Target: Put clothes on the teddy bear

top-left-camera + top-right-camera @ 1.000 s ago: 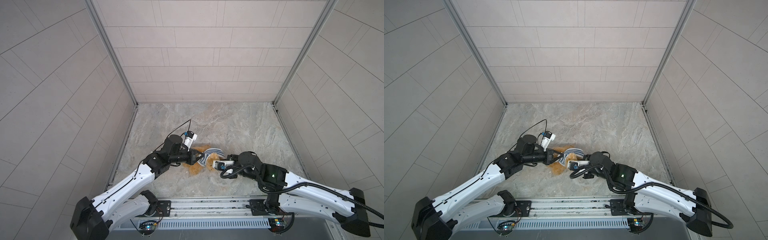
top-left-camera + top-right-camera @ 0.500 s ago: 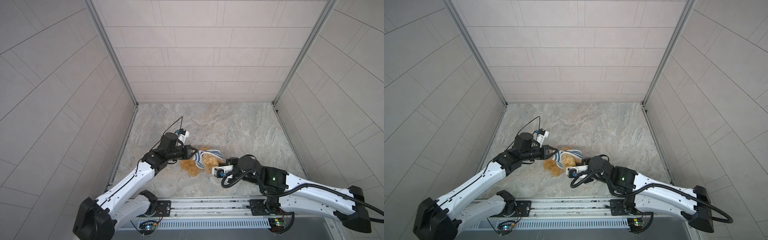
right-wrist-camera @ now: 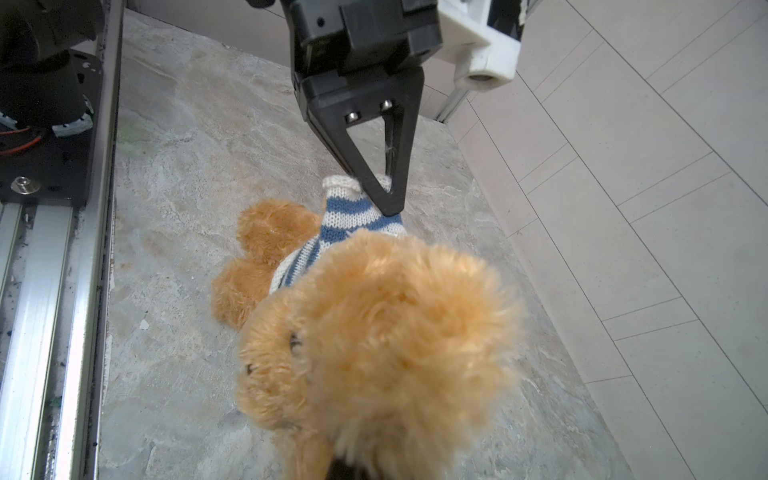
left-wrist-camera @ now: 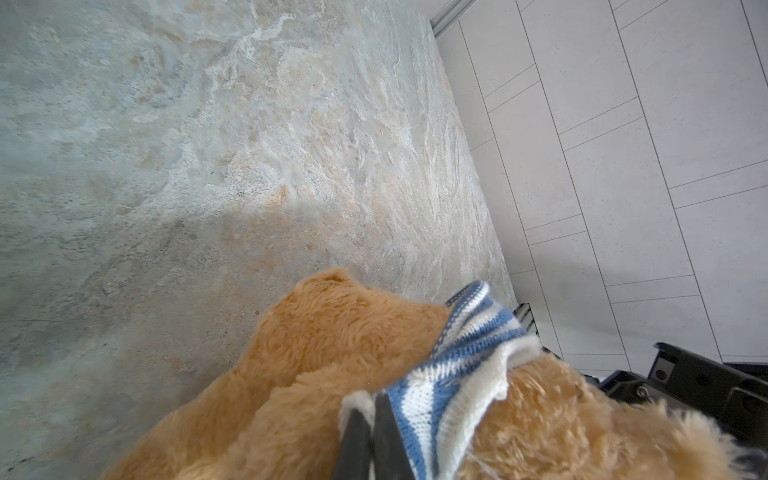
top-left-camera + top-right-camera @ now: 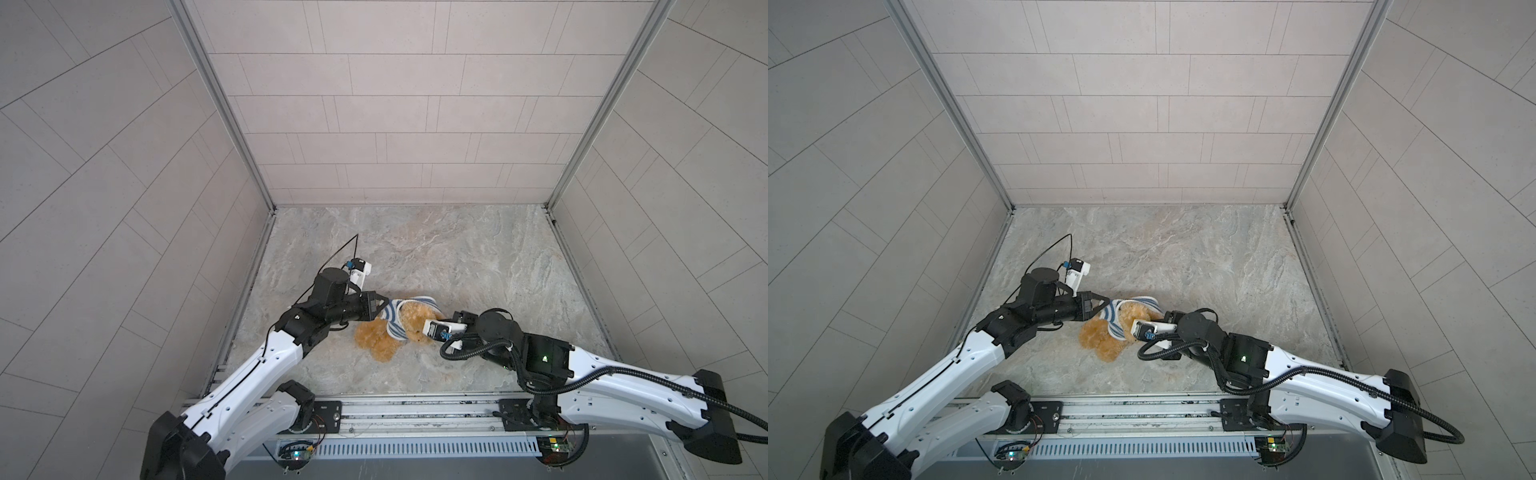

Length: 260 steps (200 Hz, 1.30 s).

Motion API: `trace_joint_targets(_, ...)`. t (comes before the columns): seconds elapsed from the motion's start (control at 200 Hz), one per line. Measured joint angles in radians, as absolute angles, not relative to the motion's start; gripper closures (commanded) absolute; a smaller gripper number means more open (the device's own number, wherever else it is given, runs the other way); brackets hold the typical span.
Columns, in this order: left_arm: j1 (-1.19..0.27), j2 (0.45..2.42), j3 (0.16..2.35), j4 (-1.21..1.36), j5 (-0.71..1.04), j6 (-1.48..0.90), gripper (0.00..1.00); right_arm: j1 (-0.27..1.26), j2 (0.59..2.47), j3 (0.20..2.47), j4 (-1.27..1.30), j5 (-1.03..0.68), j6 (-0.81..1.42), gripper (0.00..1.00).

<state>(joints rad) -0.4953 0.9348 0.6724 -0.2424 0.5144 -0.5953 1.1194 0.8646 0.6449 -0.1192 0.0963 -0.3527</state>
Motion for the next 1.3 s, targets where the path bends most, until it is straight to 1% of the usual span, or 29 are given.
trace_joint_targets(0.145, -0.483, 0.934, 0.672, -0.236, 0.485, -0.58, 0.7, 1.119, 0.874, 0.662, -0.119, 0.105, -0.225, 1.0)
trace_joint_targets(0.235, -0.475, 0.935, 0.673, -0.234, 0.466, -0.57, 0.63, 1.119, 0.891, 0.69, -0.123, 0.11, -0.125, 1.0)
trace_joint_targets(0.305, -0.474, 0.933, 0.673, -0.234, 0.448, -0.559, 0.58, 1.119, 0.917, 0.725, -0.126, 0.118, -0.026, 1.0)
trace_joint_targets(0.41, -0.474, 0.914, 0.673, -0.234, 0.421, -0.542, 0.54, 1.119, 0.952, 0.775, -0.138, 0.164, 0.149, 1.0)
trace_joint_targets(0.631, -0.484, 0.796, 0.667, -0.238, 0.371, -0.504, 0.4, 1.058, 0.986, 0.834, -0.183, 0.275, 0.561, 1.0)
trace_joint_targets(0.806, -0.576, 0.745, 0.628, -0.22, 0.35, -0.515, 0.38, 1.018, 0.98, 0.824, -0.176, 0.337, 0.762, 1.0)
trace_joint_targets(0.941, -0.709, 0.754, 0.553, -0.13, 0.318, -0.59, 0.42, 1.007, 0.944, 0.783, -0.144, 0.39, 0.86, 1.0)
trace_joint_targets(1.101, -0.859, 0.849, 0.49, 0.05, 0.268, -0.707, 0.43, 1.007, 0.895, 0.715, -0.064, 0.453, 0.955, 1.0)
trace_joint_targets(1.201, -0.911, 0.921, 0.49, 0.138, 0.244, -0.75, 0.43, 1.007, 0.889, 0.69, -0.026, 0.487, 1.004, 1.0)
trace_joint_targets(1.302, -0.929, 0.974, 0.49, 0.218, 0.224, -0.79, 0.43, 1.007, 0.889, 0.673, 0.003, 0.509, 1.042, 1.0)
